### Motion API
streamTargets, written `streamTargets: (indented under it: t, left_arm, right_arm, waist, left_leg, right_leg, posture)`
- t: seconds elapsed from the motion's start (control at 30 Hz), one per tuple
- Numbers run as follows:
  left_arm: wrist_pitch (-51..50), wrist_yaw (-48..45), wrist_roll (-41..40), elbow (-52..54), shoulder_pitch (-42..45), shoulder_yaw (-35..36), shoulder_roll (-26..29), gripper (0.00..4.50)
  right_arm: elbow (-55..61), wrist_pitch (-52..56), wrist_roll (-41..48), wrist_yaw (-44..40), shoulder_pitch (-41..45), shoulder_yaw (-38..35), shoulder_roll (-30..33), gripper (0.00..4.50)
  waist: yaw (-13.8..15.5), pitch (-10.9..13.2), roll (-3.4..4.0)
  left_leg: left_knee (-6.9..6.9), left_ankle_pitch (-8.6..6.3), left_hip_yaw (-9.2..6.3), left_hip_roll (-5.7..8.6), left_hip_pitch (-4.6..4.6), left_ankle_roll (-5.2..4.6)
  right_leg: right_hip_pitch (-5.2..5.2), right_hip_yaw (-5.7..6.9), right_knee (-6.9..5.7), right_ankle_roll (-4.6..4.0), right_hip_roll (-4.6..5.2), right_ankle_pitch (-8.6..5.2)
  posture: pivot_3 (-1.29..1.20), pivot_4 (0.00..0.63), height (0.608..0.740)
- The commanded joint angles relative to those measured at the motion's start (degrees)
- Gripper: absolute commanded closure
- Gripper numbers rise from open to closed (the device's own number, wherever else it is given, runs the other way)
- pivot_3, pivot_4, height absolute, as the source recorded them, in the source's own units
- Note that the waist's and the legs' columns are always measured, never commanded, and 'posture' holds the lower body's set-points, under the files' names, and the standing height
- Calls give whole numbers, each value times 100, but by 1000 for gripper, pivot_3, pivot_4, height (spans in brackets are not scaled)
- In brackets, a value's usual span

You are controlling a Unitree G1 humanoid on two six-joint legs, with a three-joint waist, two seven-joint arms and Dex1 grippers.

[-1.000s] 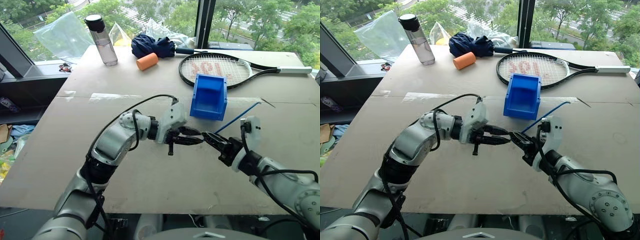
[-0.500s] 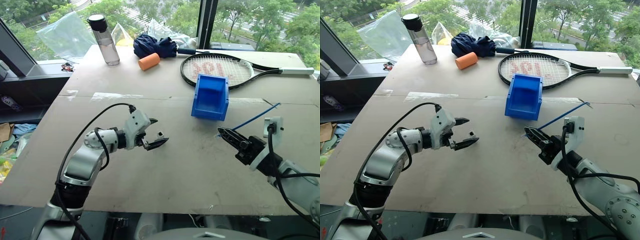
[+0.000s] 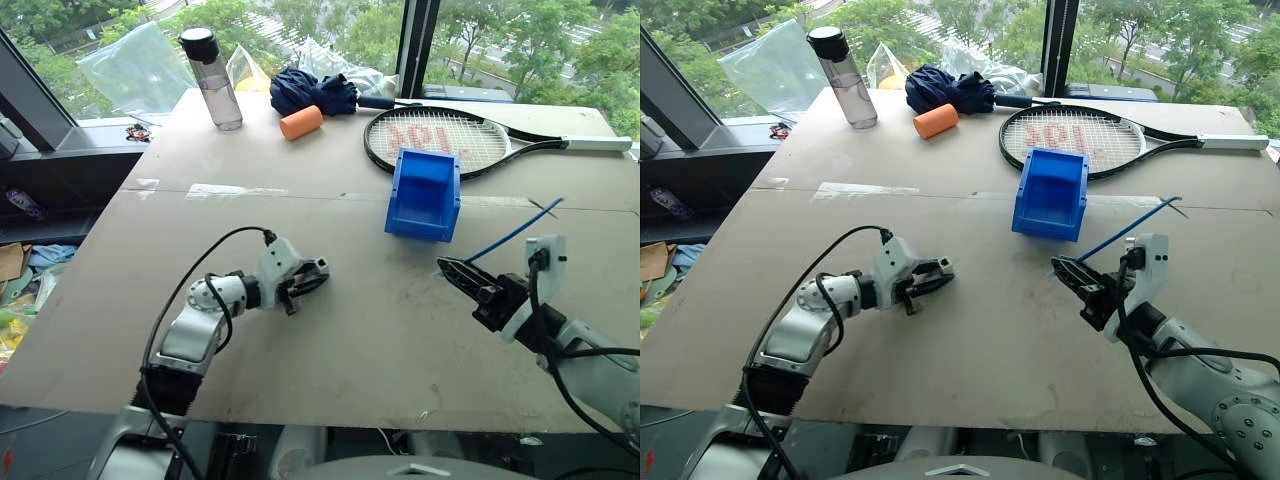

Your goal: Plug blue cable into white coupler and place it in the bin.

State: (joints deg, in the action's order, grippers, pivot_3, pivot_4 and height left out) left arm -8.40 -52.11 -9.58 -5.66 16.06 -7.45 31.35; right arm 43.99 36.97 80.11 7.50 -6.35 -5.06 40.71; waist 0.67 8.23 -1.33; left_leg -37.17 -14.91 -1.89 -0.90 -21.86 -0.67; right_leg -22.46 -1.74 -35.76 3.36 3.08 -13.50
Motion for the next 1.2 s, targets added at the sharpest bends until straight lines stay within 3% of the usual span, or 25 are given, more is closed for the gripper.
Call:
streamTargets:
  t: [0.03, 0.1, 0.23, 0.33, 0.5, 0.67, 0.97, 1.2]
  left_arm:
    - [220, -425, -204, -88, 196, -80, -108, 4041]
    - [278, -803, -267, -204, 342, -220, -184, 4041]
    - [470, -1462, -196, -513, 719, -628, -328, 4041]
    - [806, -1982, 94, -991, 1205, -1062, -424, 4041]
    - [1405, -2389, 424, -1847, 1813, -1391, -581, 4041]
    - [1734, -2692, 596, -2372, 2158, -1489, -617, 4041]
    - [1869, -2896, 610, -2611, 2416, -1436, -639, 4041]
    - [1928, -2991, 612, -2644, 2448, -1381, -597, 4041]
  right_arm:
    - [206, 162, -899, -822, 333, 366, 321, 4500]
    - [-8, -94, -1799, -1772, 698, 876, 360, 4500]
    - [-1013, -497, -2372, -3211, 1380, 1303, -165, 4500]
    - [-1878, -1088, -3444, -4407, 2016, 1814, -289, 4500]
    - [-2893, -1636, -4462, -5406, 2558, 2274, -552, 4500]
    - [-3314, -1681, -4819, -5886, 2778, 2337, -848, 4500]
    - [-3768, -1613, -5668, -6044, 2932, 2513, -1061, 4500]
    - [-4003, -1343, -5645, -6147, 3009, 2269, -1125, 4500]
  waist:
    - [-3, 0, -1]
    - [-13, 0, -1]
    - [-7, -3, -6]
    - [1, -1, -5]
    - [-3, -2, -6]
    - [-7, -2, -4]
    - [-19, -2, -5]
    - [-61, -3, -5]
  left_leg:
    - [0, 0, 1, 0, 0, 0]
    - [-1, 0, 4, 9, 1, 0]
    - [-5, 0, 8, 19, -2, 0]
    - [-11, 0, 9, 23, -8, 0]
    - [-13, 0, 6, 26, -7, 0]
    - [-13, 0, 3, 25, -8, 0]
    - [-13, 0, 0, 25, -6, 0]
    - [-13, 0, -4, 25, -2, 0]
  right_leg:
    - [0, 0, 0, 0, 0, 0]
    - [-1, 0, 0, 0, -2, 0]
    - [2, 18, 0, 0, -9, 0]
    - [2, 19, -2, 0, -9, 1]
    - [4, 22, -2, 6, -10, 3]
    - [1, 24, -7, 23, -13, 13]
    - [2, 25, -12, 24, -13, 14]
    - [5, 26, -15, 25, -15, 15]
  posture:
    - [0, 150, 740]
    - [0, 150, 740]
    - [0, 150, 740]
    - [0, 150, 740]
    - [0, 150, 740]
    - [0, 150, 740]
    - [0, 150, 740]
    - [0, 150, 740]
